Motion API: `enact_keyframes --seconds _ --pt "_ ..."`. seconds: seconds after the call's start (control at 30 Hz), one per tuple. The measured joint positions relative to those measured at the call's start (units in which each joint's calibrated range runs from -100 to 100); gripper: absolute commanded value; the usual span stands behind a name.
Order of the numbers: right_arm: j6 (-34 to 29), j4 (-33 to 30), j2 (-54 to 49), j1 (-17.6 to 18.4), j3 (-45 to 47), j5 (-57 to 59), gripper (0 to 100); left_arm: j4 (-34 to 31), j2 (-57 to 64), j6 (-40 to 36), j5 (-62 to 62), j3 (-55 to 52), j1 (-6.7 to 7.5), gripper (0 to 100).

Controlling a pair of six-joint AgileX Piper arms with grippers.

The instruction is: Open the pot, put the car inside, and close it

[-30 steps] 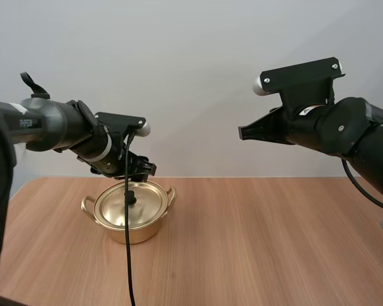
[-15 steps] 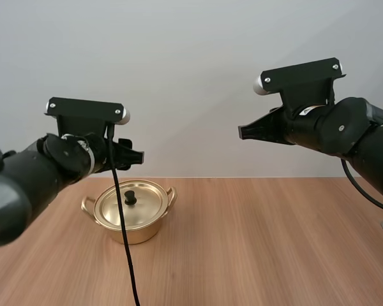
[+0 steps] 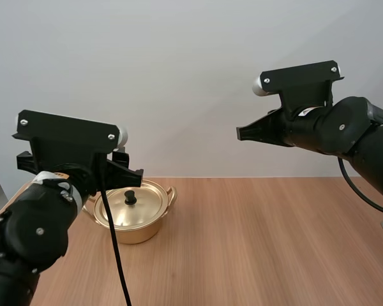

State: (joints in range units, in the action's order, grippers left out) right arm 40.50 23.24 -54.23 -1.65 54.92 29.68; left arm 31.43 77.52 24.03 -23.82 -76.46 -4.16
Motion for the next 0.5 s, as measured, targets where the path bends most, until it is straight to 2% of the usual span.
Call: enact_keyframes --seconds 0.1,0.13,0.2,0.3,0.37,0.43,0.5 --pt "0.0 -1.0 0.0 0.0 0.0 0.0 0 0.0 4.8 -0.2 -6.7 0.0 0.00 99" --pt "0.0 -1.3 0.0 0.0 0.0 0.0 0 0.0 7.7 -0.3 -11.1 0.0 0.00 94" --pt "0.0 -1.7 -0.1 0.0 0.0 0.0 0 -1.5 11.4 -1.7 -16.3 -0.5 0.00 75" --pt "0.0 -2.4 -0.4 0.0 0.0 0.2 0 -5.6 17.4 -5.4 -20.2 -1.7 0.00 38" --pt "0.0 -2.6 -0.8 0.0 0.0 0.2 0 -8.9 20.5 -8.2 -20.6 -2.9 0.09 20" --pt "0.0 -2.6 -1.3 0.0 0.0 1.0 0 -12.4 22.2 -11.3 -19.0 -4.0 0.82 9" --pt "0.0 -2.6 -1.9 0.0 0.0 2.5 0 -16.1 22.5 -14.5 -16.2 -5.3 1.42 3"
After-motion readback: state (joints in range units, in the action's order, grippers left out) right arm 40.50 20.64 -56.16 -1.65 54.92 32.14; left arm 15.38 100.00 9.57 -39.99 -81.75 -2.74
